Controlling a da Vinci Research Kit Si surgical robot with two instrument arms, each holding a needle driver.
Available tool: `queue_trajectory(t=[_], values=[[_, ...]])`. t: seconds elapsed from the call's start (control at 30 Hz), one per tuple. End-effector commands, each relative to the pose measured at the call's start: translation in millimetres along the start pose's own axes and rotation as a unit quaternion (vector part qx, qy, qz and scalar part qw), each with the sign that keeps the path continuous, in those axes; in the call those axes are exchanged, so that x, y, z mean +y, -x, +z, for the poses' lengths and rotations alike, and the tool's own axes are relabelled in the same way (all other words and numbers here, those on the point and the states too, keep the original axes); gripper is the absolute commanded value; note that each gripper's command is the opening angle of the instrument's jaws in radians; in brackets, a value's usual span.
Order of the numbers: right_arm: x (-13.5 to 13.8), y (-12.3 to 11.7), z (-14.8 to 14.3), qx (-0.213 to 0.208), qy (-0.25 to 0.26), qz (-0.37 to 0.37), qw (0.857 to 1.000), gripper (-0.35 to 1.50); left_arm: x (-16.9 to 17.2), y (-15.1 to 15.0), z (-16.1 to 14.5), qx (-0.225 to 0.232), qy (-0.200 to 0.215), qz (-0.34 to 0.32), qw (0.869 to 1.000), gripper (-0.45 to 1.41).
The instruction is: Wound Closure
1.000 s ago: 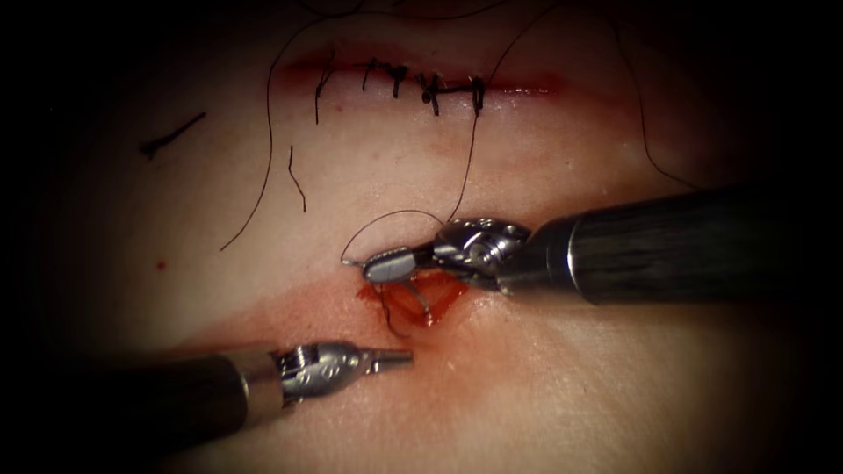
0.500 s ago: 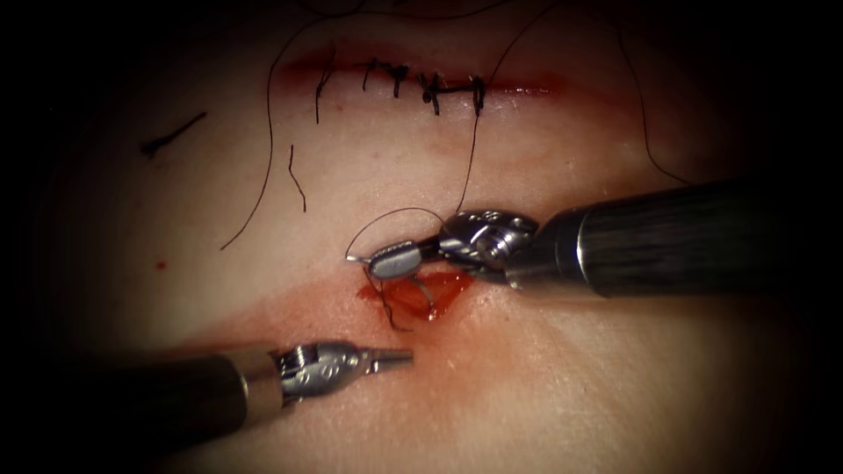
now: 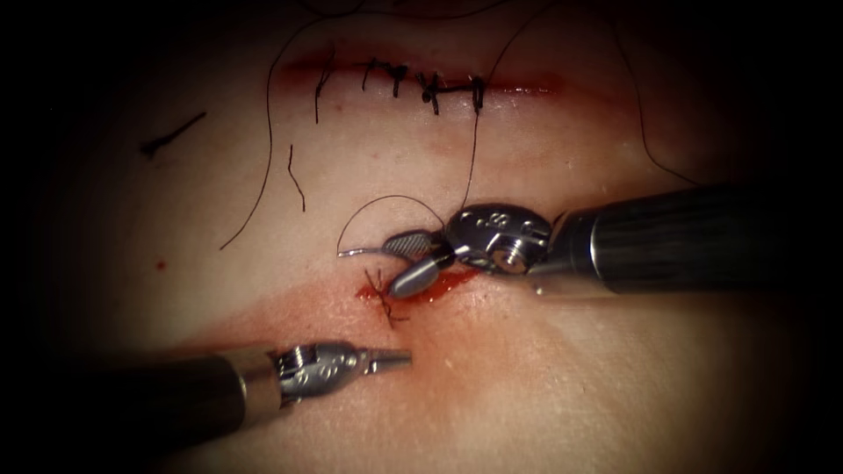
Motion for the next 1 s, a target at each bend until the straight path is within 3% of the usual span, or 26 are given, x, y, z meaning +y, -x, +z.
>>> queue_trajectory(t=[0.03, 0.23, 0.43, 0.63, 0.67, 0.83, 1.0], values=[[0.2, 0.4, 0.6, -0.001, 0.014, -0.008, 1.000, 1.32, 0.3, 0.3, 0.9, 0.001, 0.001, -0.001, 1.000, -0.45], [-0.8, -0.6, 0.5, -0.023, 0.102, -0.025, 0.994, 1.33, 0.3, 0.3, 0.9, 0.001, 0.002, -0.001, 1.000, -0.45], [-3.9, -2.3, 1.4, -0.057, 0.180, -0.061, 0.980, 1.32, 0.3, 0.4, 0.8, 0.001, 0.002, 0.000, 1.000, -0.45], [-7.3, -3.8, 2.4, -0.098, 0.254, -0.143, 0.952, 1.28, 0.4, 0.4, 0.8, 0.001, 0.002, 0.000, 1.000, -0.45], [-7.4, -4.0, 2.8, -0.109, 0.271, -0.167, 0.942, 1.26, 0.4, 0.4, 0.8, 0.001, 0.002, 0.000, 1.000, -0.45], [-6.7, -3.9, 3.5, -0.127, 0.297, -0.193, 0.926, 1.23, 0.4, 0.4, 0.7, 0.001, 0.002, 0.000, 1.000, -0.45], [-5.5, -4.0, 3.1, -0.131, 0.314, -0.195, 0.920, 1.20, 0.5, 0.6, 0.4, 0.000, 0.002, 0.001, 1.000, -0.45]])
